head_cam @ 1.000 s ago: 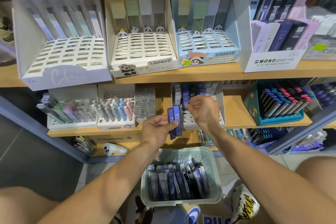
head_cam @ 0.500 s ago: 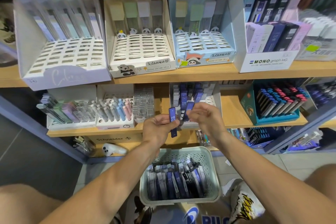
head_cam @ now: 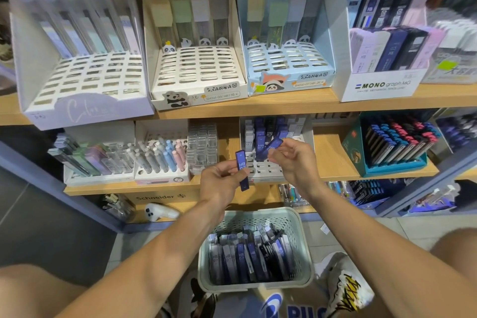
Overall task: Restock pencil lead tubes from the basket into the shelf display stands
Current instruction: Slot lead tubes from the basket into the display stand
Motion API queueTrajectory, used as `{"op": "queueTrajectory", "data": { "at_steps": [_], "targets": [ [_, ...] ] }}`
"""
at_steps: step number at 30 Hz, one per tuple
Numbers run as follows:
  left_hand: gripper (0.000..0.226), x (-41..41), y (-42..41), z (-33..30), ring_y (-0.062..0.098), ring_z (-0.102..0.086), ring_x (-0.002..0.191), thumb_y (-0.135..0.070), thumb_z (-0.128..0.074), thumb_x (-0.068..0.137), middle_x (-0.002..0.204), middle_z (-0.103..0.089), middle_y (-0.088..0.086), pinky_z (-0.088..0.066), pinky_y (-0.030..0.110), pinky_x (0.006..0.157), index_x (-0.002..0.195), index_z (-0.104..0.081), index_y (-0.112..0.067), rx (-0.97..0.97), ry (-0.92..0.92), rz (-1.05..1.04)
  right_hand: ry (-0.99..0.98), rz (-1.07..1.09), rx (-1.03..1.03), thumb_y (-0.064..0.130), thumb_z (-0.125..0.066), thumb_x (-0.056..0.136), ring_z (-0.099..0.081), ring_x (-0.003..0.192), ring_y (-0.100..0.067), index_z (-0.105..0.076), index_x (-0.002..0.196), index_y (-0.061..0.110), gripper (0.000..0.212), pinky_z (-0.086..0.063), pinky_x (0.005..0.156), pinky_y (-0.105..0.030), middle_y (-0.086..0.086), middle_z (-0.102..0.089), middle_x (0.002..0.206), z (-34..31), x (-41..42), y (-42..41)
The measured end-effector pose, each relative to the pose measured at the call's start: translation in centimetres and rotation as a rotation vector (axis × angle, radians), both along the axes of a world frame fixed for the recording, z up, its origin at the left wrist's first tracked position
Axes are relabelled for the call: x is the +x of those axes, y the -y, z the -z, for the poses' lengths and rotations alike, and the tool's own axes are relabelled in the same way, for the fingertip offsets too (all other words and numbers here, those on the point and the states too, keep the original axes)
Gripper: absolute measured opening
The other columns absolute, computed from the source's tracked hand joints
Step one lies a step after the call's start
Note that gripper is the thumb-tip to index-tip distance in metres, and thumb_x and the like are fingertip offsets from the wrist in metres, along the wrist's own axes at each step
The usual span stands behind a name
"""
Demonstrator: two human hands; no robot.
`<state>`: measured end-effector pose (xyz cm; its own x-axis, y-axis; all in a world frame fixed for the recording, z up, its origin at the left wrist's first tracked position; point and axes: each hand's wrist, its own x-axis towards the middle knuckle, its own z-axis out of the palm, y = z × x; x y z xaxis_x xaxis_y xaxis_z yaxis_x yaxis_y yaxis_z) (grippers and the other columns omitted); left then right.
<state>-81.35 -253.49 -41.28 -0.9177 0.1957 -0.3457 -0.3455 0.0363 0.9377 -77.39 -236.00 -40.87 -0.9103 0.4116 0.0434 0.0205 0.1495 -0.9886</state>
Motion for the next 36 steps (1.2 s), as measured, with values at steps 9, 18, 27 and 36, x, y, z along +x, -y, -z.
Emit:
{"op": "queueTrajectory", "data": {
  "at_steps": [9,18,27,36],
  "targets": [
    [0.02,-0.3,-0.3,-0.3,0.031,-0.073,0.1,0.0,-0.074,0.091,0.1,-0.077,0.008,-0.057,0.054,0.098,0.107,-0.076,-0.012,-0.039,-0.032,0.015,0.159,-0.045,0.598,0.014,-0.072,0.094,-0.069,0.075,-0.016,-0.068,0.079,0.011,0.015,-0.061,0.076,-0.038,0.001,-0.07,0.076,0.0,-1.7,0.8],
    [0.022,0.0,-0.3,-0.8,0.037,-0.072,0.098,0.002,-0.078,0.087,0.101,-0.074,0.02,-0.057,0.058,0.097,0.103,-0.069,-0.01,-0.015,-0.071,-0.001,0.231,0.144,0.497,0.016,-0.078,0.089,-0.066,0.083,-0.011,-0.072,0.094,0.013,0.008,-0.05,0.073,-0.009,0.006,-0.068,0.084,-0.5,-1.8,1.7],
    [0.018,0.4,-0.8,-1.0,0.018,-0.07,0.088,-0.001,-0.076,0.09,0.095,-0.078,0.003,-0.06,0.037,0.083,0.102,-0.073,-0.014,-0.01,-0.137,0.077,0.148,-0.087,0.192,-0.01,-0.064,0.09,-0.06,0.062,0.002,-0.069,0.094,0.0,0.012,-0.048,0.072,-0.014,0.002,-0.063,0.065,0.2,1.1,1.8],
    [0.03,0.5,-0.2,-0.5,0.006,-0.064,0.111,-0.007,-0.066,0.098,0.118,-0.067,-0.013,-0.053,0.034,0.106,0.123,-0.07,-0.023,-0.384,-0.427,0.235,-0.016,0.085,0.293,-0.009,-0.044,0.098,-0.063,0.079,-0.022,-0.061,0.094,-0.011,0.017,-0.053,0.088,-0.036,-0.01,-0.065,0.067,-0.5,1.3,0.4]
  ]
}}
